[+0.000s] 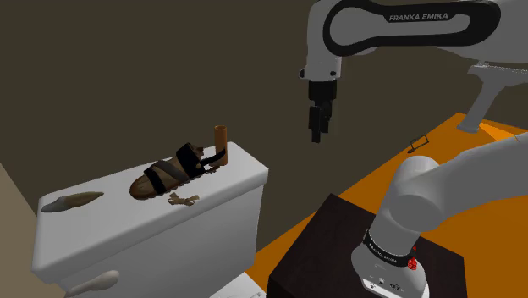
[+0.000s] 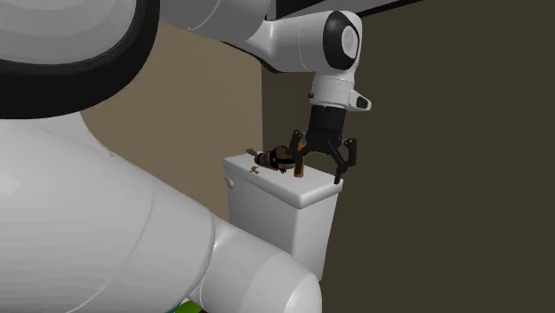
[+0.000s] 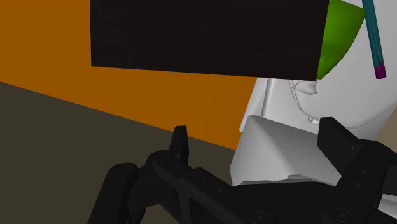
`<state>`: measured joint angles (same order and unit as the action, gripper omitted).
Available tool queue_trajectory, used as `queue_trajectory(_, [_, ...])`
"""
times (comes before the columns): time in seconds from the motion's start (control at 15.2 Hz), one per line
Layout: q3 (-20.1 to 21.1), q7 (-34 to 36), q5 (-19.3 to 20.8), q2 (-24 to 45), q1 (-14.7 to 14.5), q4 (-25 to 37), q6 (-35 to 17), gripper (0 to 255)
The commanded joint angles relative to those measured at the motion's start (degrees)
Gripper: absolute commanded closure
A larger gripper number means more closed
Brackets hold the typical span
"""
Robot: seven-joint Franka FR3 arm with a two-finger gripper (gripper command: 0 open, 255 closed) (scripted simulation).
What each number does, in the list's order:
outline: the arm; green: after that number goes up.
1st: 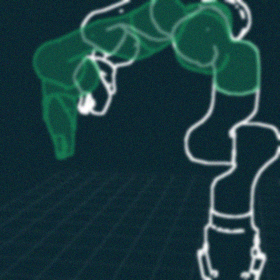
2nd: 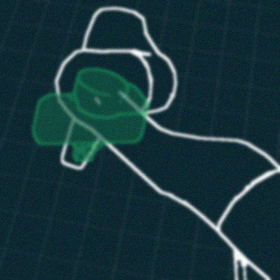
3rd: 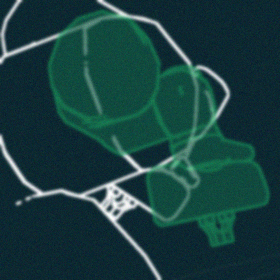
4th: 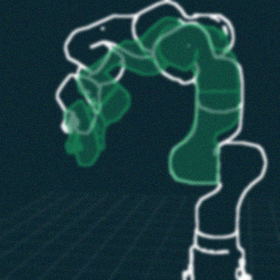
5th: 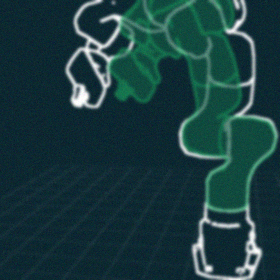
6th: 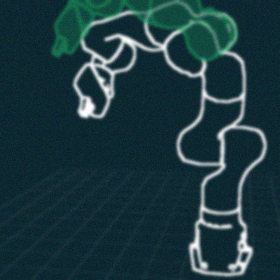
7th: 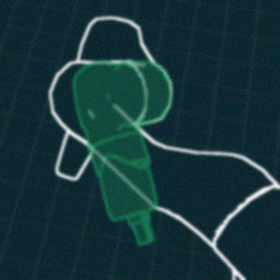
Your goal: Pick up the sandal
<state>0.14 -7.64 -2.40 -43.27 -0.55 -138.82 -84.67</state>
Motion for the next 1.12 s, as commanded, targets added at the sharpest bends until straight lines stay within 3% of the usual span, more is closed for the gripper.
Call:
queue_trajectory(0.0, [0.0,0.0,0.0,0.0,0.0,0.0,0.0,0])
queue_trajectory(0.53, [1.9,-8.2,-2.8,12.5,-6.0,5.0,-12.2,0])
queue_trajectory(1.06, [4.6,-16.2,-5.3,24.1,-11.2,12.6,-21.0,0])
